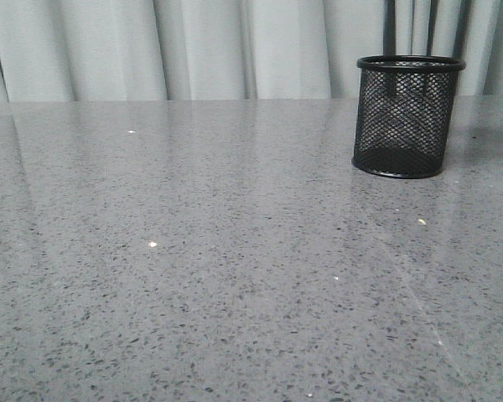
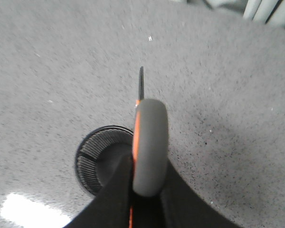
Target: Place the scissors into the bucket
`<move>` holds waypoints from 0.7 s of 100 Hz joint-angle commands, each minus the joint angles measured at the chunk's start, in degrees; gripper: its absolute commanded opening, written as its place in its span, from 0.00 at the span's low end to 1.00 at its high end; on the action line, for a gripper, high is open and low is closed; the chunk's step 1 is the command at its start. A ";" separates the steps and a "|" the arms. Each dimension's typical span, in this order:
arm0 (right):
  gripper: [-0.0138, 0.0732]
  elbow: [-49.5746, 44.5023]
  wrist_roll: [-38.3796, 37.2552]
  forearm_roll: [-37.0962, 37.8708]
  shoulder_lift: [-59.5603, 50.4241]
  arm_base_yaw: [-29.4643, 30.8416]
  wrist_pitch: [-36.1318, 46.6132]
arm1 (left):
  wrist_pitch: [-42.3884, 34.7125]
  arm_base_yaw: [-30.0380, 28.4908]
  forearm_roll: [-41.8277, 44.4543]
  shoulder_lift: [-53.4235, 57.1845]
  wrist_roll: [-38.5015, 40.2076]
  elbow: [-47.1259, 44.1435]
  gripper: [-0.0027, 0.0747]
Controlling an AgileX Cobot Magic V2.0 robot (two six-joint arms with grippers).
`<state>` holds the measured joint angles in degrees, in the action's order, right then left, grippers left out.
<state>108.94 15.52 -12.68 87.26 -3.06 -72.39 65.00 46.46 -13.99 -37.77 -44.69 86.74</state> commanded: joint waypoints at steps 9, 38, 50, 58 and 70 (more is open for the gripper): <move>0.08 -0.95 -0.73 -1.03 -6.72 -0.83 -1.87 | -4.10 0.16 -0.67 -0.67 0.80 1.24 0.01; 0.08 -15.08 -0.77 -1.92 -12.70 -3.15 -1.87 | -4.10 0.16 -0.67 -0.67 0.80 1.24 0.01; 0.08 -15.77 -0.77 -2.37 -11.99 -4.08 -1.87 | -4.10 0.16 -0.67 -0.67 0.80 0.99 0.01; 0.08 -15.77 -0.77 -2.37 -10.79 -4.30 -1.87 | -4.00 0.16 -0.78 -0.67 0.80 0.27 0.01; 0.08 -15.77 -0.77 -2.37 -8.20 -4.30 -1.87 | -4.00 0.16 -1.59 -0.67 0.80 -1.19 0.01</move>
<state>92.11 14.79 -14.18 78.82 -7.32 -72.66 65.00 46.46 -13.97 -37.77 -44.60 85.49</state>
